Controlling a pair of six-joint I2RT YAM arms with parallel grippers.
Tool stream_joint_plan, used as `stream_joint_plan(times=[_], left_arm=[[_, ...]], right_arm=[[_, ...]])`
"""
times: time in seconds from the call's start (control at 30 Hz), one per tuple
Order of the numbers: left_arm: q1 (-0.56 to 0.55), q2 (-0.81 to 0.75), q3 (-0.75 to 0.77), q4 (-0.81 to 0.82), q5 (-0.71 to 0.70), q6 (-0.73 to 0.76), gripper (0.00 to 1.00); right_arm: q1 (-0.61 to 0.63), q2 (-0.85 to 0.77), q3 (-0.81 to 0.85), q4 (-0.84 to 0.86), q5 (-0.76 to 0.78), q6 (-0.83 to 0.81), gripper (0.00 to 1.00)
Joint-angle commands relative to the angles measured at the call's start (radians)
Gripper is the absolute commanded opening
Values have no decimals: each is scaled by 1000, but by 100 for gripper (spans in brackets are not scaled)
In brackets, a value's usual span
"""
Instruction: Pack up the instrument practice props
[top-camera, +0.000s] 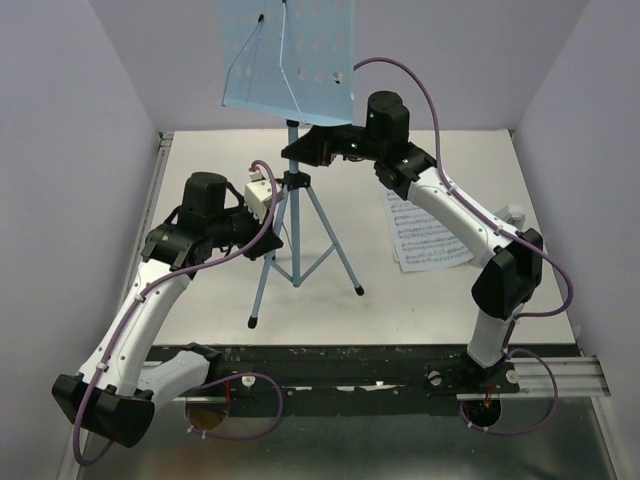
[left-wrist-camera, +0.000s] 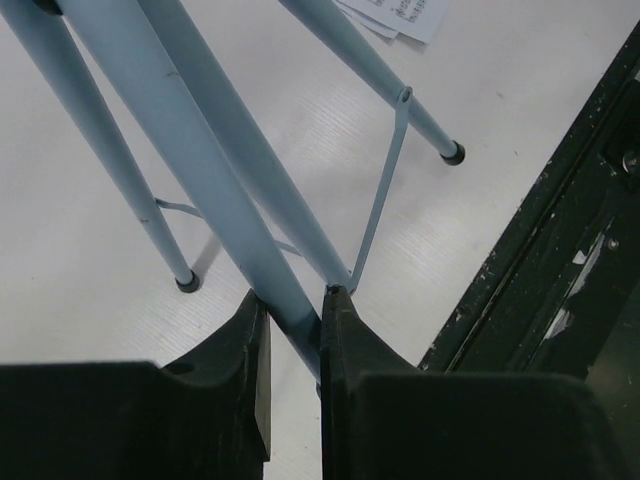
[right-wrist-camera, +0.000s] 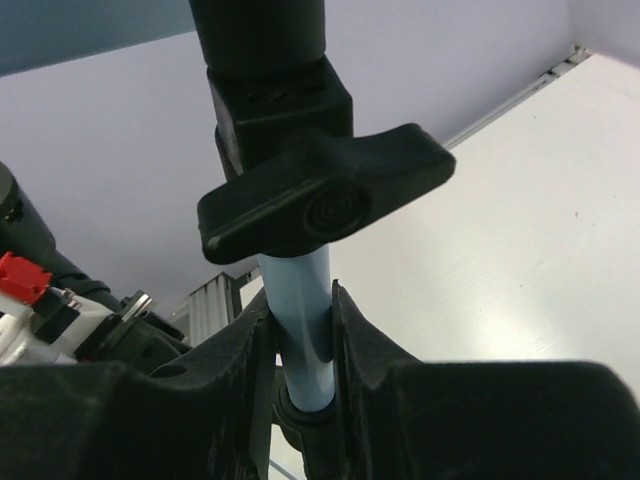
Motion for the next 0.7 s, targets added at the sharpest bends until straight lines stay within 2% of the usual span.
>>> stream_joint_plan(times=[0.0, 0.23, 0.5, 0.67], left_arm=[[-66, -90, 39, 128, 289, 221, 0], [-64, -86, 46, 125, 297, 203, 0], [-64, -41, 202, 107, 356, 187, 0], [-64, -18, 241, 116, 380, 150, 0]], right_arm=[[12, 29, -51, 100, 165, 79, 0], [17, 46, -75, 98, 179, 94, 0], [49, 52, -25, 90, 183, 143, 0], [53, 64, -34, 80, 222, 164, 0]])
